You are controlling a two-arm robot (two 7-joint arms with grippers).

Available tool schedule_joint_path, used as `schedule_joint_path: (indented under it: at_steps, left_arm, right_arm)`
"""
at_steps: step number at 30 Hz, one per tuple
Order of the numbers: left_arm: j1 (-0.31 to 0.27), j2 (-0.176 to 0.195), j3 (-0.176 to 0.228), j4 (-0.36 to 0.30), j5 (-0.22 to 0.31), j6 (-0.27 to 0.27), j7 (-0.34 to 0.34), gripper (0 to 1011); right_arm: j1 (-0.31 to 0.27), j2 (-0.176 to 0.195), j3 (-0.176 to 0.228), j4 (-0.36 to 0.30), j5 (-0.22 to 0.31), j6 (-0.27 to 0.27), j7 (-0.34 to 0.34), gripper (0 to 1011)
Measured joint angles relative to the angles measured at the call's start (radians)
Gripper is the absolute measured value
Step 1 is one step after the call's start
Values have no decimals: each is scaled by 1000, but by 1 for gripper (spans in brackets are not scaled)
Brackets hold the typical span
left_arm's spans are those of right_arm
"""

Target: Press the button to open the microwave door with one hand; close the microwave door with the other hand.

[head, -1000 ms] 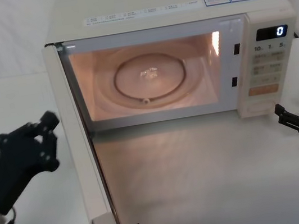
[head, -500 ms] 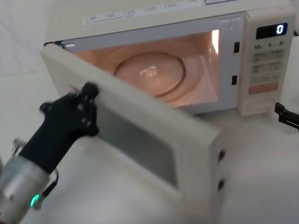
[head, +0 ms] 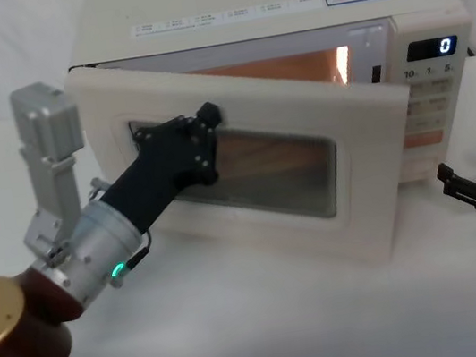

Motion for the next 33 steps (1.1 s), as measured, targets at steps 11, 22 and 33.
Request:
schedule_joint_path:
  at_steps: [11, 22, 33]
  left_arm:
    - [-113, 5, 63, 78, -44, 24, -55, 0]
    - [-206, -1, 119, 141, -59, 40, -66, 0]
    - [-267, -29, 167, 212, -62, 53, -60, 0]
  right_arm:
    - [0, 0, 0, 0, 0, 0, 0, 1002]
    - [0, 0, 0, 0, 0, 0, 0, 1002]
    - [0, 0, 0, 0, 0, 0, 0, 1002]
